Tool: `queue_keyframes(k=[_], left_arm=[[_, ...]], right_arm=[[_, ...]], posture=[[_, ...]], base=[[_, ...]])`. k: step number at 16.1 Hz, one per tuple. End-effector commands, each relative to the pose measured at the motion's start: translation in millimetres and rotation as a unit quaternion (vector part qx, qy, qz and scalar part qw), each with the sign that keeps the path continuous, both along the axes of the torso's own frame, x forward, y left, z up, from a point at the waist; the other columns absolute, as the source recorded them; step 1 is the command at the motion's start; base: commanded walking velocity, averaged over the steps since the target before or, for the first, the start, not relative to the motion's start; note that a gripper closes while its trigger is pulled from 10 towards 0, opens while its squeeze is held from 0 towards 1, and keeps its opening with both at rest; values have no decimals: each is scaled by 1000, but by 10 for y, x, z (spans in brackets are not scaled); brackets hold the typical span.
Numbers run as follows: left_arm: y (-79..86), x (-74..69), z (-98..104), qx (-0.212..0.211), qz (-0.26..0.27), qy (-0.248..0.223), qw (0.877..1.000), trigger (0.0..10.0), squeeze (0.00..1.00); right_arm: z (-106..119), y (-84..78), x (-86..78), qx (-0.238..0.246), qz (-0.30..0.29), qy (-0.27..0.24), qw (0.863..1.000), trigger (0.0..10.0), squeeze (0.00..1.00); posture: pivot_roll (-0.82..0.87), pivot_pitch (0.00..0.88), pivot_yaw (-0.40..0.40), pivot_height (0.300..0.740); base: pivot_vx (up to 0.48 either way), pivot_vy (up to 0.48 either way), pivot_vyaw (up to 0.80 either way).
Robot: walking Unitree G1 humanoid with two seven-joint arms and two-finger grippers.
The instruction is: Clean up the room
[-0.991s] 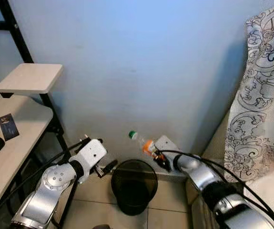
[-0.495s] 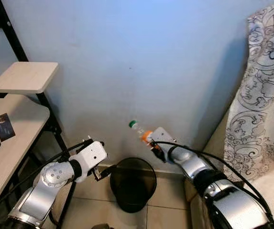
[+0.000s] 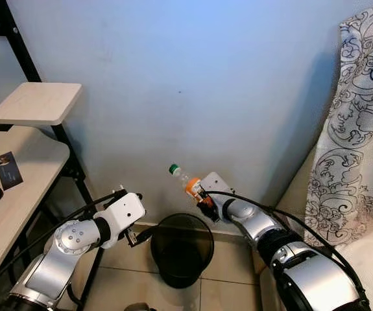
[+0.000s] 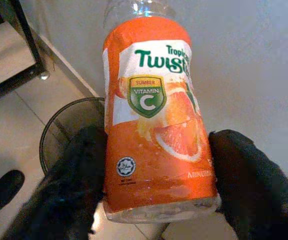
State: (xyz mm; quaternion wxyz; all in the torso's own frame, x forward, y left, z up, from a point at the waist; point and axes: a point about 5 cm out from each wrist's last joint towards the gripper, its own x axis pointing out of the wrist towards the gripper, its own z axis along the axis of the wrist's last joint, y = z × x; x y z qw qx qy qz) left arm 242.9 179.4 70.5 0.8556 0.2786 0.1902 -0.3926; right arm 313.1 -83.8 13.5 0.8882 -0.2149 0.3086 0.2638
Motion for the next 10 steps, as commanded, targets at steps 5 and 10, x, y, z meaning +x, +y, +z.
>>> queue_keyframes(k=[5,10], left_arm=[[-9,47,64,6,-9,-10,1000,10000,0],[-42,122,135,-45,47,-46,997,10000,0]], right_arm=[[12,33,4,15,0,-2,1000,10000,1000],[98,-144,79,95,-72,-36,992,10000,1000]], posture=[[101,0,-26,740],[98,0,-18,740]], base=[[0,0,0],[0,0,0]])
